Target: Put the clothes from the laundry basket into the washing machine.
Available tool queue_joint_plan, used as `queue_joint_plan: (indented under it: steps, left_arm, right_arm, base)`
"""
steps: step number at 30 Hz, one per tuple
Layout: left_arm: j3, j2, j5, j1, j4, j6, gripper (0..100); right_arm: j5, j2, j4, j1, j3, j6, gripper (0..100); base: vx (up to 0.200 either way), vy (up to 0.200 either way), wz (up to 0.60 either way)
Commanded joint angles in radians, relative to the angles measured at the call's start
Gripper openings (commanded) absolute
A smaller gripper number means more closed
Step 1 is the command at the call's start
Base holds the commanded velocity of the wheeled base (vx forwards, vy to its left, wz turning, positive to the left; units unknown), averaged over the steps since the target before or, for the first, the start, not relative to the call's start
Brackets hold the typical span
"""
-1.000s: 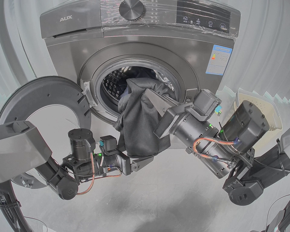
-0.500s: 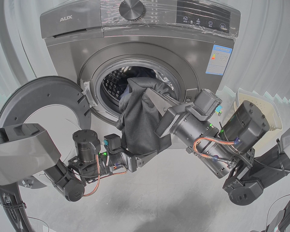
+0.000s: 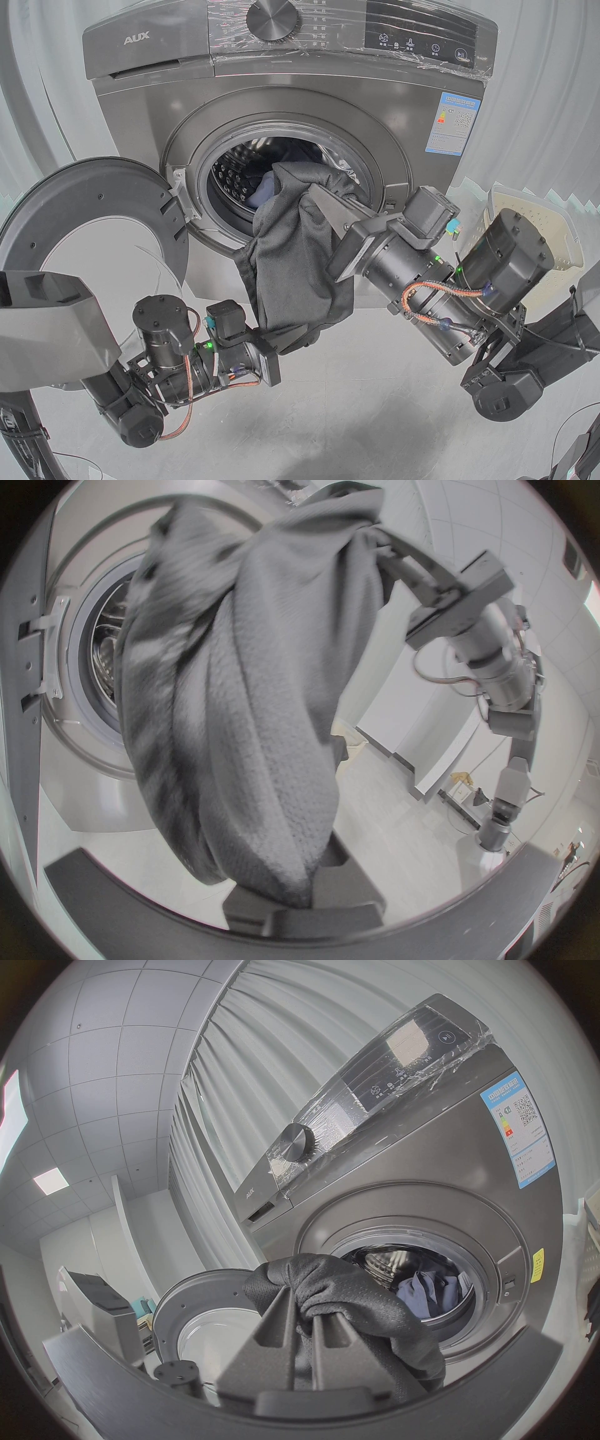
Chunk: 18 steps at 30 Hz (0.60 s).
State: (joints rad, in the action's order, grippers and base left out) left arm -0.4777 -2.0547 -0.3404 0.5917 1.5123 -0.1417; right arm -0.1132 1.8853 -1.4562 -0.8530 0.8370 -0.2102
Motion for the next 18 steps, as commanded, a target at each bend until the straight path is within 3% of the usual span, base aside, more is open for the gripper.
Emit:
queue_joint_plan:
  steps: [1, 9, 18]
  left_arm:
    - [0.125, 0.145, 0.000, 0.071, 0.039, 0.002, 0]
    - [0.206, 0.353, -0.017, 0.066, 0.039, 0.001, 0]
    - [0.154, 0.398, -0.015, 0.065, 0.039, -0.016, 0]
  right_arm:
    - [-0.002, 0.018, 0.003, 0.014, -0.010, -0.003, 0]
    - [0.000, 0.049, 0.000, 0.017, -0.032, -0.003, 0]
    - [0.001, 0.061, -0.001, 0.012, -0.087, -0.003, 0]
  base:
    - [0.000, 0.000, 0.00]
    - [0.000, 0.000, 0.00]
    - [0.000, 0.000, 0.00]
